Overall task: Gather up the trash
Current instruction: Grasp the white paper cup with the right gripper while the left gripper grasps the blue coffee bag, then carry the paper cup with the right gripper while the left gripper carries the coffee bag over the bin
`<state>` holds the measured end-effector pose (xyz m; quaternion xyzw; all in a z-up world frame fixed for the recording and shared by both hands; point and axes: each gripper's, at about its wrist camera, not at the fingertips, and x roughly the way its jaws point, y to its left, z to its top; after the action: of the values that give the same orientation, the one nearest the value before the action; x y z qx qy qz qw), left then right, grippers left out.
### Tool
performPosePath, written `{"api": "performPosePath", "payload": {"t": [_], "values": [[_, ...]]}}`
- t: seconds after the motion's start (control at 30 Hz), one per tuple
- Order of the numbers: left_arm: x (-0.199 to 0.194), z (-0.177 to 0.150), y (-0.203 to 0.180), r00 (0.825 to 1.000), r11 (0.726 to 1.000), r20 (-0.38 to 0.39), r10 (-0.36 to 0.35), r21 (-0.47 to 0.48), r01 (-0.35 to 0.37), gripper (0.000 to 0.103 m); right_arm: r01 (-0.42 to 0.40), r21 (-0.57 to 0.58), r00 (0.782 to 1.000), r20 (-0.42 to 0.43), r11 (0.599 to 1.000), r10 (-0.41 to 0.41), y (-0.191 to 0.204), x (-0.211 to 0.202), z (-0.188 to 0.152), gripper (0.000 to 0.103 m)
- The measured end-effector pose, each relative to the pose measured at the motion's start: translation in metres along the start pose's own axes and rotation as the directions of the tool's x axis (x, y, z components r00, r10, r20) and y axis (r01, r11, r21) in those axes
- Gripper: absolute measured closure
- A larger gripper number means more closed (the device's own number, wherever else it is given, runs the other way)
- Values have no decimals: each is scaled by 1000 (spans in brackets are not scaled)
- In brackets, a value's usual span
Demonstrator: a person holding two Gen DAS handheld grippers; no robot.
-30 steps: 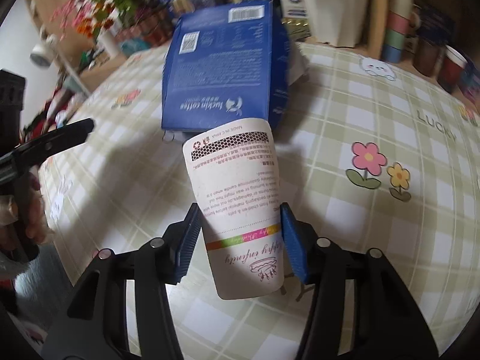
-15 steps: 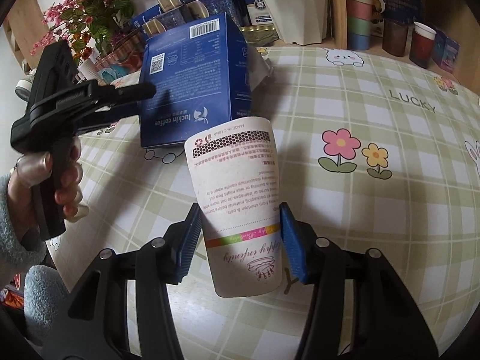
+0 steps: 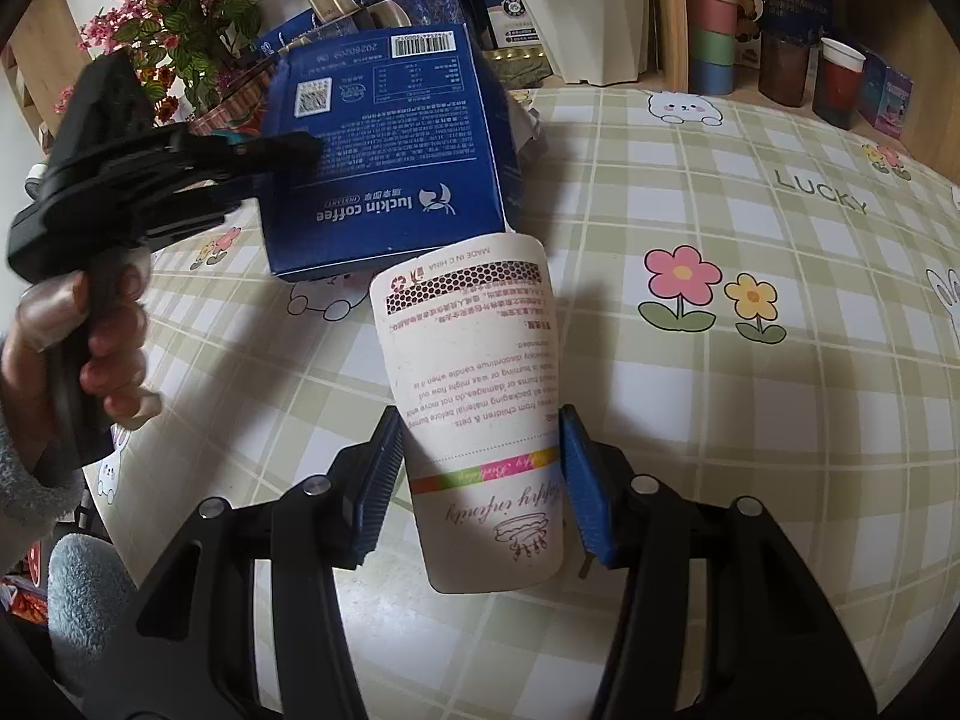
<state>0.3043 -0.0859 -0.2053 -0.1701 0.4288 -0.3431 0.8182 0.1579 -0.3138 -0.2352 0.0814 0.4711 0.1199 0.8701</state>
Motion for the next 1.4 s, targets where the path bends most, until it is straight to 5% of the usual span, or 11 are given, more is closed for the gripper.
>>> {"api": "performPosePath", "payload": {"t": [0.43,1.4], "values": [[-53,-40,-60,1000,989,-18,16,148,-13,90,3,35,999,45,999,-5,2,-28,-9,50],[-224,-143,-68,990,986,74,117,114,-125,90,-66,2,994,85,998,66,61,-93,-77,50]]}}
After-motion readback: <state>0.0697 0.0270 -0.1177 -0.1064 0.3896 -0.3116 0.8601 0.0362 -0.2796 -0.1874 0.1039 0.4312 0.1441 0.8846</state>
